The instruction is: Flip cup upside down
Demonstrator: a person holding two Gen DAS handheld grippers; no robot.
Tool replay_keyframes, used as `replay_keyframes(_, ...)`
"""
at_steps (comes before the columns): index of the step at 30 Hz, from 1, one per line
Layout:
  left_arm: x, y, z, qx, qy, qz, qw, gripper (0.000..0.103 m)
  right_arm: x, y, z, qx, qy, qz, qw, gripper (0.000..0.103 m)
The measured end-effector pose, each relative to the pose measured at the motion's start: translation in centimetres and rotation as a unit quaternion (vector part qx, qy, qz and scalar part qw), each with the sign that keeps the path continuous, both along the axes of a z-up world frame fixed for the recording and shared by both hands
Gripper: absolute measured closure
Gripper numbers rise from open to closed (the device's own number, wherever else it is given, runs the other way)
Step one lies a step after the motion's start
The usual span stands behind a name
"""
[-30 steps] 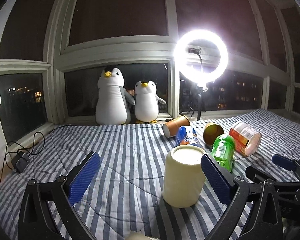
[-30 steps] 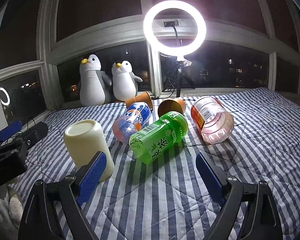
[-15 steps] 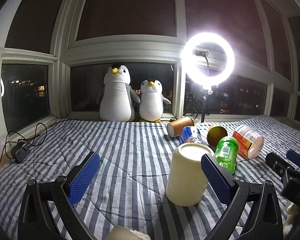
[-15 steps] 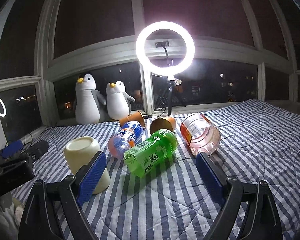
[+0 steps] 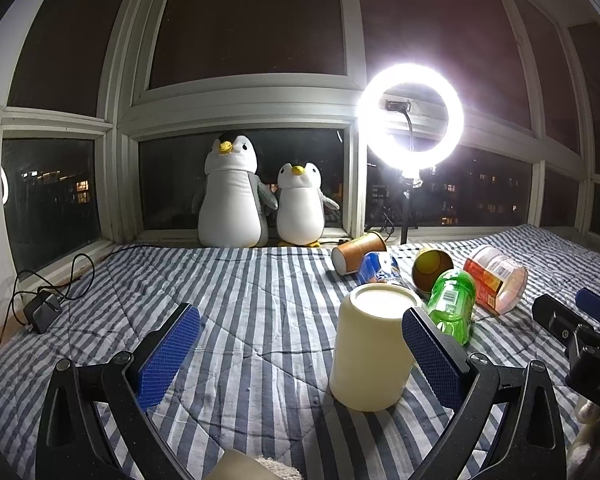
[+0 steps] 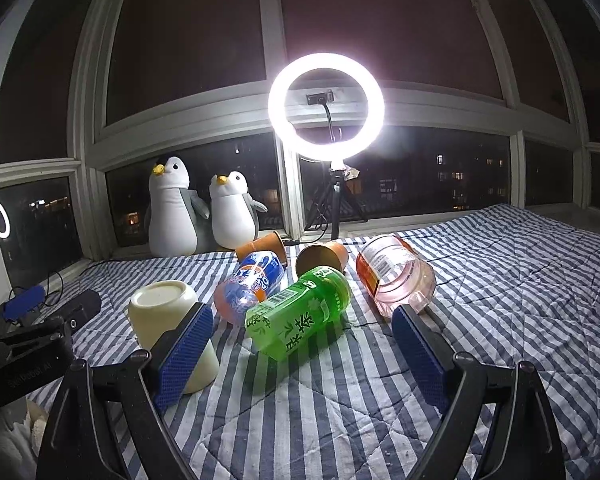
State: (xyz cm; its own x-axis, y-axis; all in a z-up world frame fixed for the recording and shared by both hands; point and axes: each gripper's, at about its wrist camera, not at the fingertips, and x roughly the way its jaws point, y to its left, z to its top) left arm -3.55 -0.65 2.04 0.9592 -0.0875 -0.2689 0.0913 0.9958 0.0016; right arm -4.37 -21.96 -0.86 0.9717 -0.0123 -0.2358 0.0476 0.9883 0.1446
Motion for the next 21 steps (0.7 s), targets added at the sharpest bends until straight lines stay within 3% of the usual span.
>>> replay_keyframes(21,0.11,-0.03,-0.19,0.000,0.000,0.002,1.0000,0.000,0.30,-0.11,-0.08,0.002,0.005,0.002,1.000,0.014)
